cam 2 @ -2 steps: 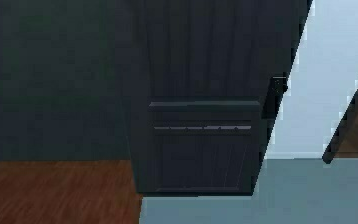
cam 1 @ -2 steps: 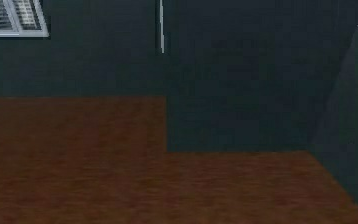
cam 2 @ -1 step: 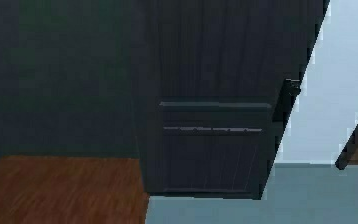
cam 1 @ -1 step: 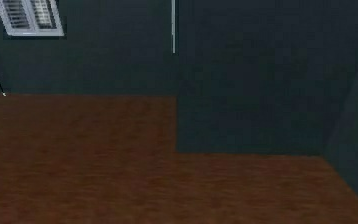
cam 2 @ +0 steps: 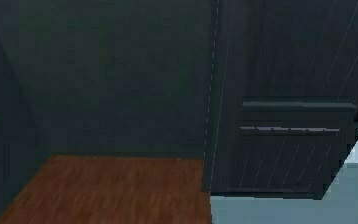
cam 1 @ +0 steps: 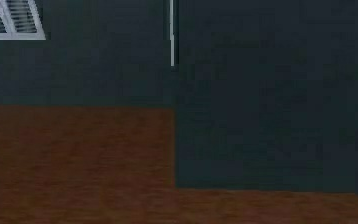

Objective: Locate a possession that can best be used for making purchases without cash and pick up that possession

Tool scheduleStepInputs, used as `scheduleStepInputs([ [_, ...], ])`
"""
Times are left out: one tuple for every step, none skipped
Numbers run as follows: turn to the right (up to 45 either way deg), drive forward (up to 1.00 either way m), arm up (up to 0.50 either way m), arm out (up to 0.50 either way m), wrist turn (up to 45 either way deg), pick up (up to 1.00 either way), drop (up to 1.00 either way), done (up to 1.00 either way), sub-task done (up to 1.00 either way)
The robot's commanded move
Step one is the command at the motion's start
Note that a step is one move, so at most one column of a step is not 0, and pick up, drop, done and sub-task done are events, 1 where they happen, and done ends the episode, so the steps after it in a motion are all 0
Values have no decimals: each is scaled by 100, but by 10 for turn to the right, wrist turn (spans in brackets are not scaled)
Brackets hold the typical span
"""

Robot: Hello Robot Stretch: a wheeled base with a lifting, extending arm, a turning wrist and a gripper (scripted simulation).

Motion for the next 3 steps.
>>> scheduleStepInputs([
  [-390,0,0,0,0,0,0,0,0],
  [0,50,0,0,0,0,0,0,0],
  [-450,0,0,0,0,0,0,0,0],
])
